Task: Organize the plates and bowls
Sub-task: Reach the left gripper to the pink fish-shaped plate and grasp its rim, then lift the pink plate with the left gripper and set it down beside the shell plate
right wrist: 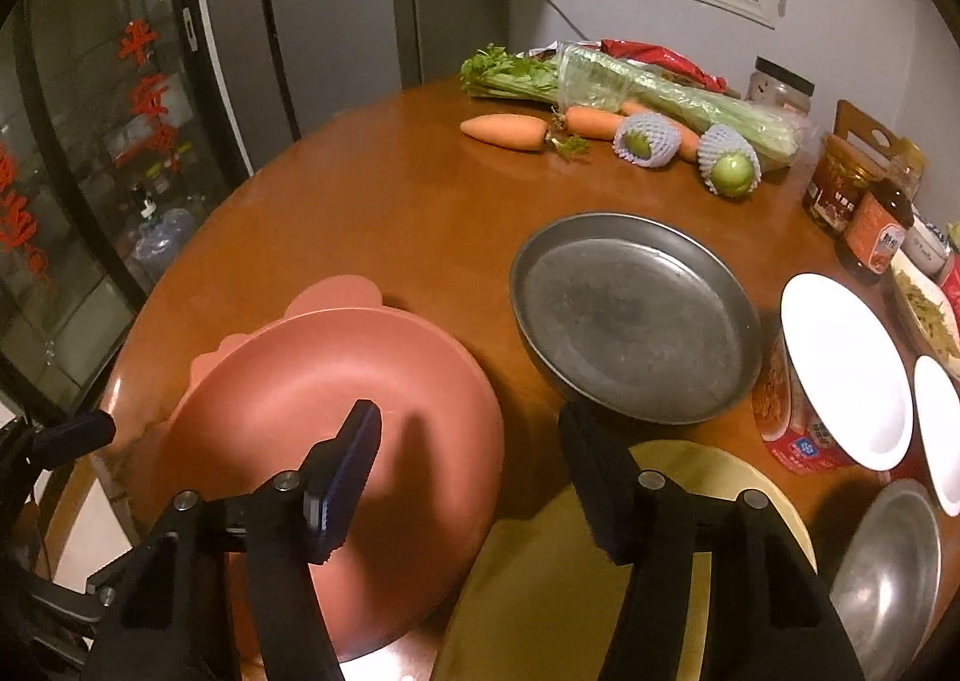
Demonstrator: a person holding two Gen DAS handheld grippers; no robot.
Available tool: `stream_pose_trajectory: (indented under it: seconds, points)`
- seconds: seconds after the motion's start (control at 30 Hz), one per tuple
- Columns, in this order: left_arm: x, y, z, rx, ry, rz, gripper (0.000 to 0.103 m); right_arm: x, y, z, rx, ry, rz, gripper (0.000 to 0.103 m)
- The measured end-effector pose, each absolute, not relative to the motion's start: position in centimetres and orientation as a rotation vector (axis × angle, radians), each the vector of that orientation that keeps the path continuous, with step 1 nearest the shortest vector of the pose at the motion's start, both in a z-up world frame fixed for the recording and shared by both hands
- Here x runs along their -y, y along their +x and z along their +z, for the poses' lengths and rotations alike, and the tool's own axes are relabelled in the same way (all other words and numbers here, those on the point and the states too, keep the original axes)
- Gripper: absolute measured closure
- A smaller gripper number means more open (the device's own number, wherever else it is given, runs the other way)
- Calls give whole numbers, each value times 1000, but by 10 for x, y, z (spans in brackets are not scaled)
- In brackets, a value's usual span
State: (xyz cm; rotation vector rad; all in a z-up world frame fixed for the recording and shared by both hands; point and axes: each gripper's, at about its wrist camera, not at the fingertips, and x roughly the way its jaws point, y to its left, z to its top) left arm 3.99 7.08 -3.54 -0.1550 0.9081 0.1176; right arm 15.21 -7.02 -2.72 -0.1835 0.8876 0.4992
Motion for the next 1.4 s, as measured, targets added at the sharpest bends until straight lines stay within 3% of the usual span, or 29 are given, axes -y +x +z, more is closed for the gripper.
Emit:
stream_pose_trajectory:
  seconds: [0.13, 0.33, 0.5, 1.4]
  points:
    - [-67, 44, -38, -919, -166, 88, 34, 69, 156, -30, -895, -187, 511, 50]
    - [-59, 47, -40, -925, -161, 72, 46, 68, 161, -39, -917, -202, 525, 64]
    - [-64, 51, -40, -912, -163, 81, 58, 64, 158, -40, -913, -225, 532, 66]
    - [-109, 72, -24, -841, -118, 164, 60, 37, 150, -19, -894, -129, 561, 66]
